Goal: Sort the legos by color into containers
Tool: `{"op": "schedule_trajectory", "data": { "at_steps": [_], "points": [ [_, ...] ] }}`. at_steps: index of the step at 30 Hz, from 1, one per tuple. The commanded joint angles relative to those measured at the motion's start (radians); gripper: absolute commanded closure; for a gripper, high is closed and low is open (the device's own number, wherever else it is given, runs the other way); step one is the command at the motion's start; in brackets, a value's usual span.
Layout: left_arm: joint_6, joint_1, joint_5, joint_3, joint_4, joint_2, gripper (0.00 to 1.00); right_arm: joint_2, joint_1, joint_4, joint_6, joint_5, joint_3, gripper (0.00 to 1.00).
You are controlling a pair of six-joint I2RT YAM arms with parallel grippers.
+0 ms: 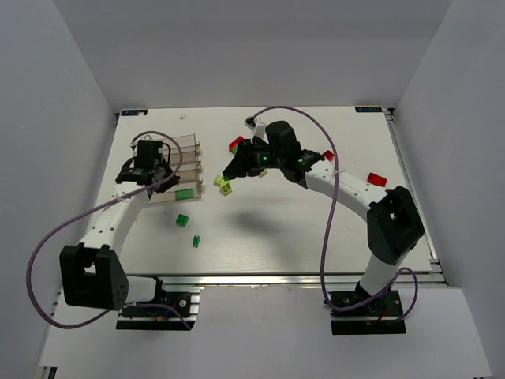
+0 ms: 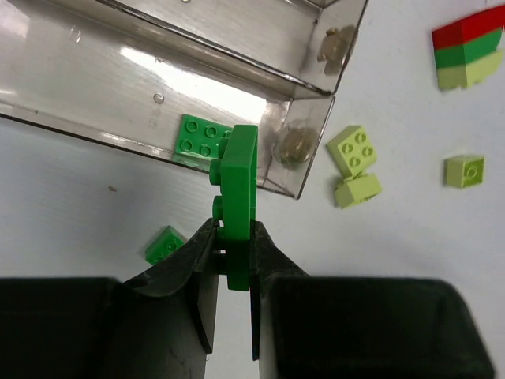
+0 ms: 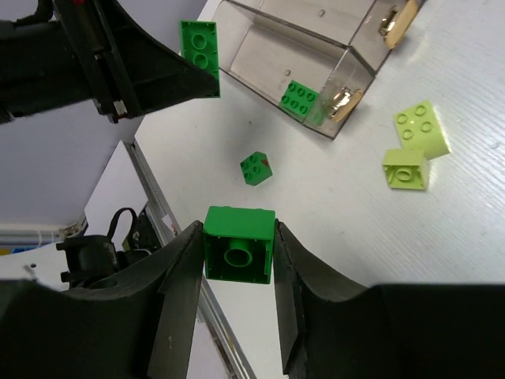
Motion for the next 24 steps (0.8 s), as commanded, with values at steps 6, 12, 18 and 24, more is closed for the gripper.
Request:
{"op": "schedule_trajectory", "data": {
  "at_steps": [6, 12, 18, 24],
  "points": [
    [-0.482, 0.025, -0.054, 0.318, -0.346, 0.201, 0.94, -0.063, -0.030, 0.035, -0.015, -0.010, -0.035, 1.00],
    [-0.709, 0.033, -0.025, 0.430, -0.514, 0.317, 0.73, -0.066, -0.033, 0.036, -0.017, -0.010, -0.033, 1.00],
    [-0.817, 0.054, -0.013, 0.421, -0.475, 0.354, 0.72, -0.069, -0.033, 0.035, -0.020, -0.007, -0.043, 1.00],
    [-0.812, 0.064, -0.038, 0.487, -0.486, 0.431, 0.66, -0.069, -0.033, 0.036, -0.025, -0.010, -0.050, 1.00]
  ]
}}
